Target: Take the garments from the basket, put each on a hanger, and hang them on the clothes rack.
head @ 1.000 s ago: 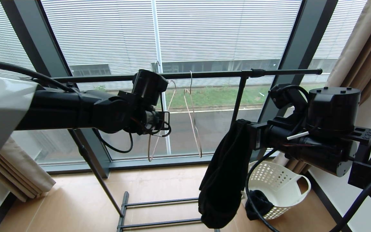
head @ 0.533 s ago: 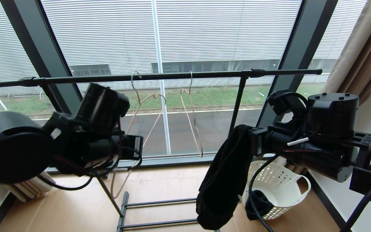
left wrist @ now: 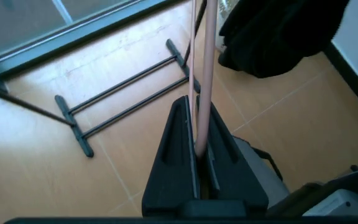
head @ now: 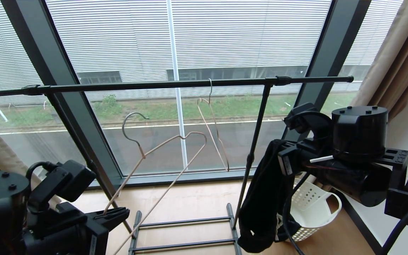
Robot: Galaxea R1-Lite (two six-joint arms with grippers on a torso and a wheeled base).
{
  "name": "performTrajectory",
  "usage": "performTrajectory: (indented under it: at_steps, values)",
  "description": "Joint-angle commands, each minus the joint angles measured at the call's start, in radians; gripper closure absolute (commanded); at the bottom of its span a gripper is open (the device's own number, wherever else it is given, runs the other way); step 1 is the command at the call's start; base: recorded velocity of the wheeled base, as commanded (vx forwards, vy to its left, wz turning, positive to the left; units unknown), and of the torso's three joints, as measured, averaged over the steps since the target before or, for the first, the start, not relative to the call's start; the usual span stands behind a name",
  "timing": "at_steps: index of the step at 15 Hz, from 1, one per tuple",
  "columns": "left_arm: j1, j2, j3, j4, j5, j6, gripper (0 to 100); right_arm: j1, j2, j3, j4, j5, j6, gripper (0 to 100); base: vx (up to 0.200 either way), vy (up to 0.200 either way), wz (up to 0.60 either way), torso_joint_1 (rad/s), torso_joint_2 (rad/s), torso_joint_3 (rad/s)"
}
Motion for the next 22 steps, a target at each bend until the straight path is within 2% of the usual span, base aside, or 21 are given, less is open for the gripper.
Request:
performTrajectory:
  at_steps: [1, 3, 5, 7, 8, 10, 11, 15, 18, 22]
  values:
    - [0.002, -0.052, 0.111, -0.096, -0.068, 0.047, 100, 0.002, 0.002, -0.011, 0.002, -0.03, -0.021, 100, 0.0, 0.0, 0.0, 0.0, 0.0, 0.0]
    - [0.002, -0.055, 0.142, -0.178, -0.104, 0.054, 100, 0.002, 0.006, -0.008, 0.002, -0.065, -0.043, 100, 0.0, 0.0, 0.0, 0.0, 0.0, 0.0]
    - [-0.003, -0.048, 0.148, -0.195, -0.134, 0.055, 100, -0.001, 0.016, -0.025, 0.002, -0.067, -0.044, 100, 0.0, 0.0, 0.0, 0.0, 0.0, 0.0]
    - [-0.006, -0.045, 0.15, -0.195, -0.211, 0.061, 100, -0.014, 0.047, -0.063, 0.002, -0.108, -0.047, 100, 0.0, 0.0, 0.0, 0.0, 0.0, 0.0]
    - [-0.008, -0.044, 0.151, -0.195, -0.223, 0.077, 100, -0.015, 0.056, -0.075, 0.002, -0.118, -0.052, 100, 0.0, 0.0, 0.0, 0.0, 0.0, 0.0]
    - [-0.026, -0.021, 0.174, -0.199, -0.223, 0.161, 100, -0.017, 0.072, -0.103, 0.002, -0.119, -0.06, 100, 0.0, 0.0, 0.0, 0.0, 0.0, 0.0]
    - [-0.037, -0.015, 0.177, -0.204, -0.225, 0.169, 100, -0.017, 0.081, -0.111, 0.002, -0.119, -0.063, 100, 0.0, 0.0, 0.0, 0.0, 0.0, 0.0]
    - [-0.081, 0.056, 0.177, -0.267, -0.223, 0.176, 100, -0.014, 0.101, -0.135, 0.002, -0.121, -0.07, 100, 0.0, 0.0, 0.0, 0.0, 0.0, 0.0]
    - [-0.114, 0.105, 0.161, -0.276, -0.223, 0.178, 100, -0.009, 0.096, -0.138, 0.002, -0.138, -0.086, 100, 0.0, 0.0, 0.0, 0.0, 0.0, 0.0]
    - [-0.123, 0.215, 0.157, -0.4, -0.22, 0.178, 100, 0.054, 0.078, -0.128, 0.017, -0.157, -0.087, 100, 0.0, 0.0, 0.0, 0.0, 0.0, 0.0]
